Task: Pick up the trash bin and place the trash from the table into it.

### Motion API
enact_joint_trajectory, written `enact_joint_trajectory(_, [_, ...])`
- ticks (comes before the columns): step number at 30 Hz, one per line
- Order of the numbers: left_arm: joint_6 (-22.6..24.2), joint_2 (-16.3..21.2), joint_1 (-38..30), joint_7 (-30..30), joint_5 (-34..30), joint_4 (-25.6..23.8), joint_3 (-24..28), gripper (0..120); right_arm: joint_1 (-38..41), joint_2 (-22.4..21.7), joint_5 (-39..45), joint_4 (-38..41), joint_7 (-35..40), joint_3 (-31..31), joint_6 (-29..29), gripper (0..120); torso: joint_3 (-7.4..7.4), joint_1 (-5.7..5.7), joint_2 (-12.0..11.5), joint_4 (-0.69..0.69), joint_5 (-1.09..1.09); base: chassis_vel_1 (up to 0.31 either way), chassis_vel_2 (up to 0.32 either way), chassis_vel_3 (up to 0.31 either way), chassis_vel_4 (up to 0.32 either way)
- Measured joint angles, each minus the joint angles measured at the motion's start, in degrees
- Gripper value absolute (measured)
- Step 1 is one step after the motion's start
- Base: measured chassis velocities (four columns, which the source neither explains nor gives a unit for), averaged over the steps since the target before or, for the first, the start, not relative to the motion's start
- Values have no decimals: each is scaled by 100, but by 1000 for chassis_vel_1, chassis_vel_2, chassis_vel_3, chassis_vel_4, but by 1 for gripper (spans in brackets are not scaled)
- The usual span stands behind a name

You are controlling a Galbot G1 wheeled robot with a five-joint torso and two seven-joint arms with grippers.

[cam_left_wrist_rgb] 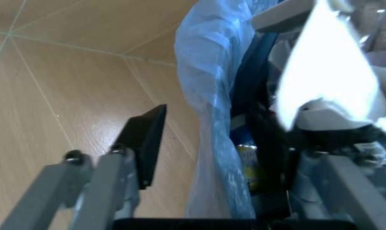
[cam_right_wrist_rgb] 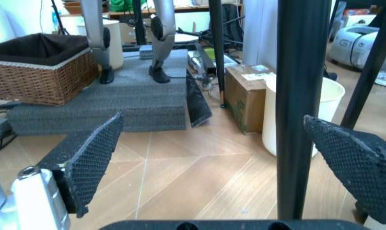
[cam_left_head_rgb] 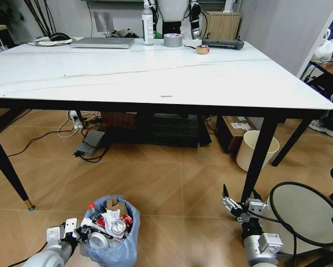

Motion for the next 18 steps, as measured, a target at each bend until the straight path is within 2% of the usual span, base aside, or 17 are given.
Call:
enact_joint_trajectory(5, [-10, -2, 207, -84, -29, -335, -79, 77, -2, -4, -1, 0, 0, -7, 2, 100, 0, 0, 1, 0, 1, 0, 0, 0, 0])
enact_joint_trajectory(7, [-10, -2, 227, -99, -35, -368, -85, 79, -2, -5, -1, 0, 0, -8, 1, 100, 0, 0, 1, 0, 1, 0, 0, 0, 0])
enact_joint_trajectory(11, [-30, -12, 394, -243, -58, -640, -150, 97, 13, -7, 0, 1, 3, -23, 1, 100, 0, 0, 1, 0, 2, 0, 0, 0, 0])
enact_joint_trajectory(18, [-56, -50, 595, -455, -74, -961, -186, 100, 14, -17, 10, 5, 6, -21, 1, 100, 0, 0, 1, 0, 2, 0, 0, 0, 0])
